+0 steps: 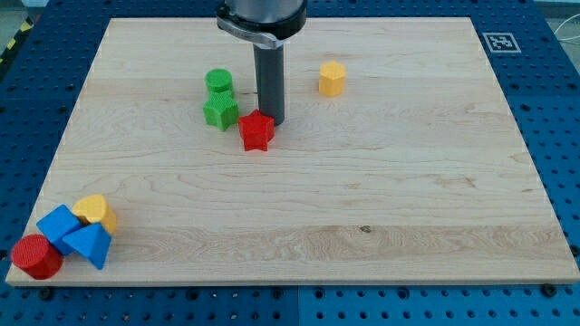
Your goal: Move your arm towards the green star
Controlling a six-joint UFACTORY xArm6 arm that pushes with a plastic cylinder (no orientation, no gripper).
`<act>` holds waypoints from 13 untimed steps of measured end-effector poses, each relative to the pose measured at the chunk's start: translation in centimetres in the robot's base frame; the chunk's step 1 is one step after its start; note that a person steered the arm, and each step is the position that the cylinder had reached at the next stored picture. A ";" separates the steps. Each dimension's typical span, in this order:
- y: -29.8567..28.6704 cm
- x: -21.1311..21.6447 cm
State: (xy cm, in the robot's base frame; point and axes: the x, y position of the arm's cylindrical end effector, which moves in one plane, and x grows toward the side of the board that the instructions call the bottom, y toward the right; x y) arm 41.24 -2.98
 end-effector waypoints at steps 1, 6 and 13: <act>1.8 -0.6; 5.1 11.4; -9.1 5.6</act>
State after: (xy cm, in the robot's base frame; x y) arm 46.83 -12.05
